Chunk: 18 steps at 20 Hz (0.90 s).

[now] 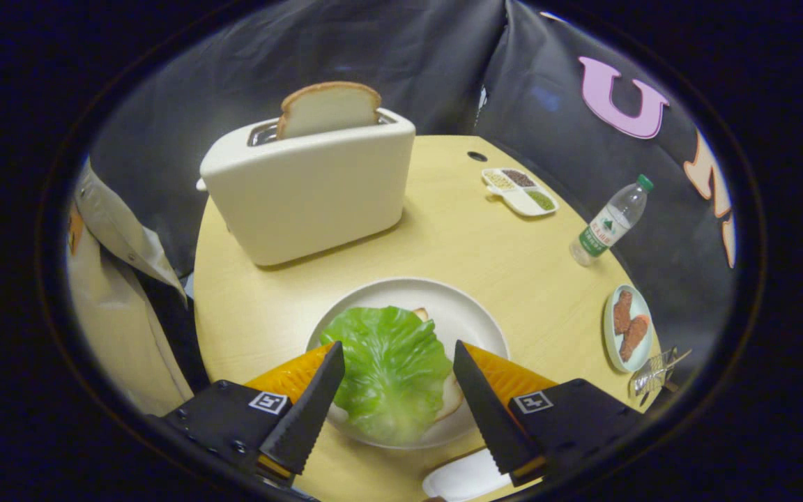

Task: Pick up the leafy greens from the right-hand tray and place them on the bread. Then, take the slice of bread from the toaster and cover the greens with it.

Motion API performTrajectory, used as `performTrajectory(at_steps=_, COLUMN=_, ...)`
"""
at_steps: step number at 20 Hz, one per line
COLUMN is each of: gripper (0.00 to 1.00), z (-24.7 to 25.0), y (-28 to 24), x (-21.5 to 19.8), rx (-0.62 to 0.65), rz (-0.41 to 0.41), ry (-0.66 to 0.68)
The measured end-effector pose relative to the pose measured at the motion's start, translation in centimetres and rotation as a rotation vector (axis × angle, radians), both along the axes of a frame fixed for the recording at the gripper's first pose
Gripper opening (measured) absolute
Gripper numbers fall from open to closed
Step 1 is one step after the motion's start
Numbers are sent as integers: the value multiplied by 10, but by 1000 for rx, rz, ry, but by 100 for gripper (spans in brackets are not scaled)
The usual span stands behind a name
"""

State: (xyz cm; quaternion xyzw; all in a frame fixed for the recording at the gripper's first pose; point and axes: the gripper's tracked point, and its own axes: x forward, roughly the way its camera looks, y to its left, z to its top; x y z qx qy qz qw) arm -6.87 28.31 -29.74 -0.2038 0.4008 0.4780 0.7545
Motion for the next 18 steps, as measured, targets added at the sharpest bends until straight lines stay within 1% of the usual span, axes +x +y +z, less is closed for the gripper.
performTrajectory(at_steps=6, gripper=100, z=46, y=20, x=11, rx=64, rz=-83, ry=-4)
performTrajectory(at_steps=14, gripper=100, z=103, y=69, x=16, rx=185, rz=-138, ry=34)
performTrajectory(at_steps=18, gripper=100, z=114, y=86, x=18, rx=223, rz=-165, ry=72)
